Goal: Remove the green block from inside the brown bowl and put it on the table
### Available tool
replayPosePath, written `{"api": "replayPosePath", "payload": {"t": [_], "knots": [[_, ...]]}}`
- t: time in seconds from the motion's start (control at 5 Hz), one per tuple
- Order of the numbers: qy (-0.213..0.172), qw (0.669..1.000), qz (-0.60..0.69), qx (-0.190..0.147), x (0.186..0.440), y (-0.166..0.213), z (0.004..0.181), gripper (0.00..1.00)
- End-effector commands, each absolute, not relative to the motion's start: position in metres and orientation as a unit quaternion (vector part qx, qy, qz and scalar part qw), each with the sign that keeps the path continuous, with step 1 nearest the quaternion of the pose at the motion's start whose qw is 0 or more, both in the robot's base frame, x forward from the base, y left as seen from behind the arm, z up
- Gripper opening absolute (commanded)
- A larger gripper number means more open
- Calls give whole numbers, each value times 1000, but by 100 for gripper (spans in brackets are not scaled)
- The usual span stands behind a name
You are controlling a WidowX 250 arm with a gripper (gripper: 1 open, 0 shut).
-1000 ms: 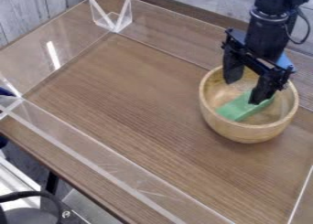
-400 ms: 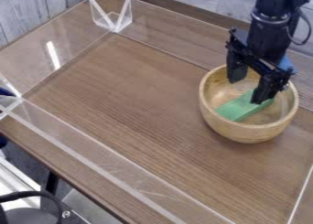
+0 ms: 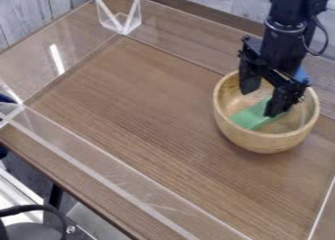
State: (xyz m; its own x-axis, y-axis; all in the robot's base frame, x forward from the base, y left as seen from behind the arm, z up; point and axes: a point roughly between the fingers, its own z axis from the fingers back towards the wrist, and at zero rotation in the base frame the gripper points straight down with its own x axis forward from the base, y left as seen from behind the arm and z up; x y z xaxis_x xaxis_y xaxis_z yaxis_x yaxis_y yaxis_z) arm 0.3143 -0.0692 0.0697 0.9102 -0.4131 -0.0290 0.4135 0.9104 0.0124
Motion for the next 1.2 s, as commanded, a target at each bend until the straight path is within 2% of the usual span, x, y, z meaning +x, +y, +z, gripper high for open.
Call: {"api": "replayPosePath", "payload": {"t": [0.0,0.4,0.6,0.8,1.0], "knots": [[-46,976,-213,16,318,-69,109,100],[-38,974,-221,13,328,-70,88,100],[-44,974,-221,16,325,-69,92,100],[-59,973,-221,19,321,-69,106,100],[-57,973,-223,19,327,-70,96,100]]}}
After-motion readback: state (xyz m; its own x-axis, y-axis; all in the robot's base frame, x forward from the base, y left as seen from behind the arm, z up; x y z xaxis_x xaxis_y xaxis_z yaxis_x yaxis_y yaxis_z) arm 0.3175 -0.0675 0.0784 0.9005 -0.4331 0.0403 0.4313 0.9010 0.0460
